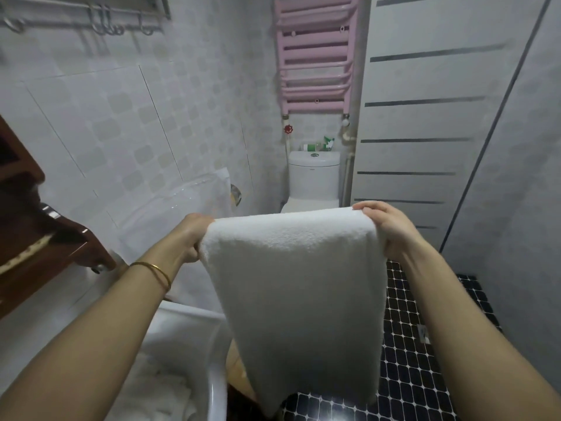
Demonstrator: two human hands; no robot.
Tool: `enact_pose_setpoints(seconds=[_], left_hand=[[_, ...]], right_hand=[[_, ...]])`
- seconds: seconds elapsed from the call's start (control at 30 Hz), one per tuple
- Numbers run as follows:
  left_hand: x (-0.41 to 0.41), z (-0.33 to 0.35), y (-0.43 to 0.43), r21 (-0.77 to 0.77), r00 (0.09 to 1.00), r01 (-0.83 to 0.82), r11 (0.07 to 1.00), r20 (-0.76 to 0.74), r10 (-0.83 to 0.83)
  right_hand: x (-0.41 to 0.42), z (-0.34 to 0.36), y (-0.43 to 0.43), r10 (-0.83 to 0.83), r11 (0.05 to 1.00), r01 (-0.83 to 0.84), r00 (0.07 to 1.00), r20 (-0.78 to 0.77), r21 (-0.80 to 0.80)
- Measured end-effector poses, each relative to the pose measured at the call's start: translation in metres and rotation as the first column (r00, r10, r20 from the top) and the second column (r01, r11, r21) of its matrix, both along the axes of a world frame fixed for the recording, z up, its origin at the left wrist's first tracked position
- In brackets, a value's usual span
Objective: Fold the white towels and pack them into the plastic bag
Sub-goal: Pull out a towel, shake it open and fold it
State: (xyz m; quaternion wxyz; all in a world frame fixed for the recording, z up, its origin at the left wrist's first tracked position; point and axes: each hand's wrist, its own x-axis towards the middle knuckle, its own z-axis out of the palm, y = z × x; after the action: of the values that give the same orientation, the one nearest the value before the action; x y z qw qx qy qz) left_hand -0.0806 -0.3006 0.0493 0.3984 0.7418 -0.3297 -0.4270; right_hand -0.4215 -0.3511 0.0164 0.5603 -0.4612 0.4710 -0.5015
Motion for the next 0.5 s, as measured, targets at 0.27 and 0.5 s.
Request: enact_pose_setpoints(seconds=[0.27, 0.5], left_hand=[[0.011, -0.001, -0.002, 0.184, 0.958, 0.074, 0.98, -0.287, -0.018], [0.012, 0.001, 0.001, 0.269, 0.967, 0.206, 0.941, -0.204, -0.154]], right_hand=[[-0.025, 0.021, 0.016, 0.426, 0.888, -0.452, 0.878, -0.217, -0.087], [-0.011, 0.01, 0.012, -0.083, 0.879, -0.273, 0.72, -0.689, -0.391]])
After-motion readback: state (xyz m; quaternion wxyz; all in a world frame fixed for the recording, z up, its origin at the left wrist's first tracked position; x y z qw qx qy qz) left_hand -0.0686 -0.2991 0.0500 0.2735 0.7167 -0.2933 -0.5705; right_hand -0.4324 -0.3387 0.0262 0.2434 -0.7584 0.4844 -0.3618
